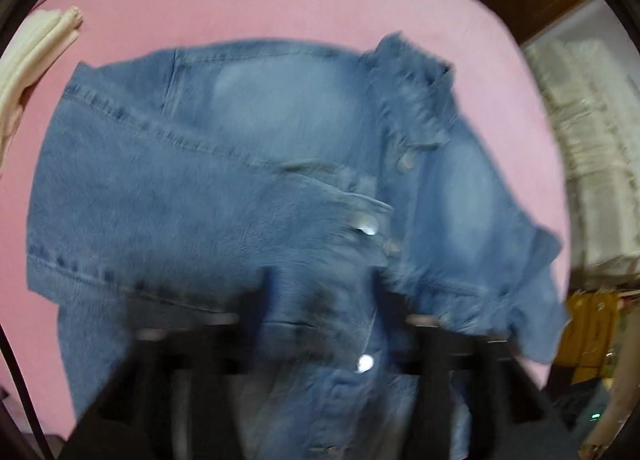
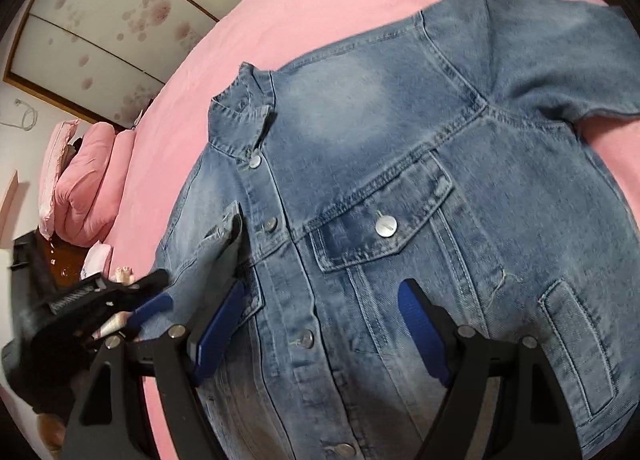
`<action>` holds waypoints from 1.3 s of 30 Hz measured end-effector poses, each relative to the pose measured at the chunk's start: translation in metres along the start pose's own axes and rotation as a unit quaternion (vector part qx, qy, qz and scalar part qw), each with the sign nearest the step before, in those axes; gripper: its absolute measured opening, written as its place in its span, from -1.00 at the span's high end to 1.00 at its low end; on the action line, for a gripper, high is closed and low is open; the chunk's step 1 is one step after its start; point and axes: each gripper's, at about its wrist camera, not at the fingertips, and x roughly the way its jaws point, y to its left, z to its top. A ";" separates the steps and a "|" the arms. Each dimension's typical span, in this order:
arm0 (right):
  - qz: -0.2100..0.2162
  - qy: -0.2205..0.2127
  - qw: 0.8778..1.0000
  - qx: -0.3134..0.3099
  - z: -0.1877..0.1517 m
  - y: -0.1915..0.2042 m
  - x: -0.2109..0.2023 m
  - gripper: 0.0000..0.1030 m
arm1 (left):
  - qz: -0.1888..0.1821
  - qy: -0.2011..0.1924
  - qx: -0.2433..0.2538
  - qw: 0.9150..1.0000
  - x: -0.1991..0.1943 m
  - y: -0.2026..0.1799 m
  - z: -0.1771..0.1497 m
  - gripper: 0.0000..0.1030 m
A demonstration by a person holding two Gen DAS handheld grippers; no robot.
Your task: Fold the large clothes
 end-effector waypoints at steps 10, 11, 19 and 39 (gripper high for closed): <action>0.072 0.091 0.993 -0.025 -0.014 0.026 0.038 -0.55 | 0.061 -0.007 -0.044 0.997 -0.018 0.070 0.007 -0.58; 0.078 0.102 0.991 -0.035 -0.017 0.032 0.043 -0.55 | 0.073 -0.008 -0.047 0.996 -0.021 0.082 0.004 -0.58; 0.056 0.131 0.987 -0.080 -0.026 0.064 0.101 -0.41 | 0.146 0.037 -0.074 0.986 -0.017 0.170 -0.034 -0.58; 0.087 0.095 0.977 -0.172 0.024 0.156 0.064 0.52 | 0.188 -0.015 -0.073 0.979 0.012 0.216 -0.011 -0.58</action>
